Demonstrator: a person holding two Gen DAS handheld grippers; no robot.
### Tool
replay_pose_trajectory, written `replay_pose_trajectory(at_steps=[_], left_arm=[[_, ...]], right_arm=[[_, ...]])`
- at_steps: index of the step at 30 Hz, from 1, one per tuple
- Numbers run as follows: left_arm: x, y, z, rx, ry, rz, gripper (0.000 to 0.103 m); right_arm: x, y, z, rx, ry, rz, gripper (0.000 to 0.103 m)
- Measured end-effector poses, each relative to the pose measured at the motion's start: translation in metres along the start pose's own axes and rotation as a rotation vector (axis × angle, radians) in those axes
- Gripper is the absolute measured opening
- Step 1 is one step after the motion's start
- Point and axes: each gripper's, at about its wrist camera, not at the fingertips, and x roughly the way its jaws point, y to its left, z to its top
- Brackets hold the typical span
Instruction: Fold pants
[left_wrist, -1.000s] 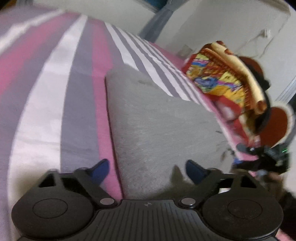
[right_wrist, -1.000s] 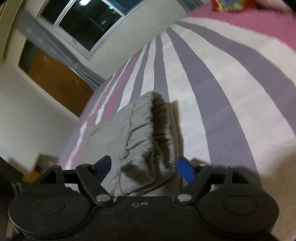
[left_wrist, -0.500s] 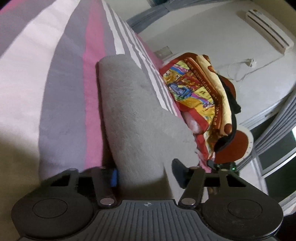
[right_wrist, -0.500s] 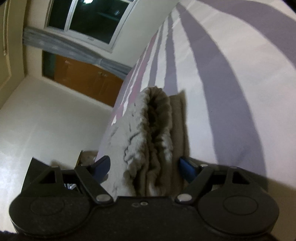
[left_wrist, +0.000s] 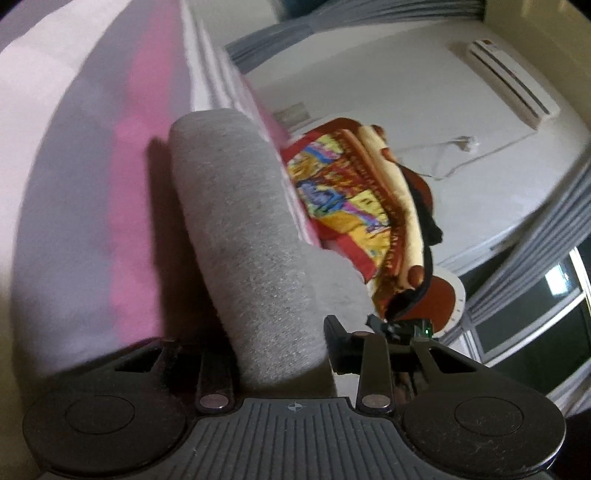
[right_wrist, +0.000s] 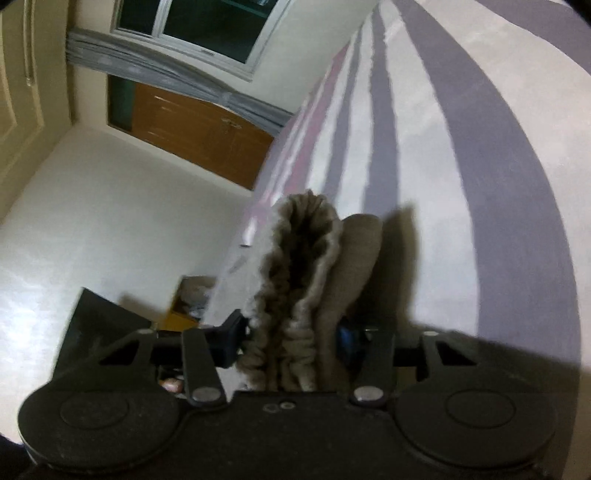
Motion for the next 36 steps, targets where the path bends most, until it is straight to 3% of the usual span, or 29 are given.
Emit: replay_pose_trajectory(at_steps=[7, 16, 22, 26, 31, 36], left_arm=[[0.001, -0.009, 0.067, 0.049, -0.065, 0.008, 0.035], [0.012, 0.02, 0.156, 0.069, -0.072, 0.08, 0.035], [0.018, 0.072, 0.156, 0.006, -0.061, 0.151, 0.034], [0.014, 0.088, 0.15, -0.016, -0.082, 0.118, 0.033], [0.015, 0.082, 0.142, -0.037, -0.064, 0.104, 0.033], [0.001, 0.082, 0.128, -0.03, -0.055, 0.105, 0.033]], right_arm=[[0.025, 0.019, 0.044, -0.078, -0.006, 0.027, 0.048], [0.075, -0.005, 0.109, -0.03, -0.059, 0.03, 0.048], [0.101, -0.036, 0.119, -0.006, -0.027, -0.033, 0.048], [0.1, -0.052, 0.11, 0.024, -0.049, -0.021, 0.05], [0.089, -0.042, 0.099, 0.021, -0.055, -0.032, 0.07], [0.076, -0.041, 0.089, 0.024, -0.023, -0.013, 0.073]])
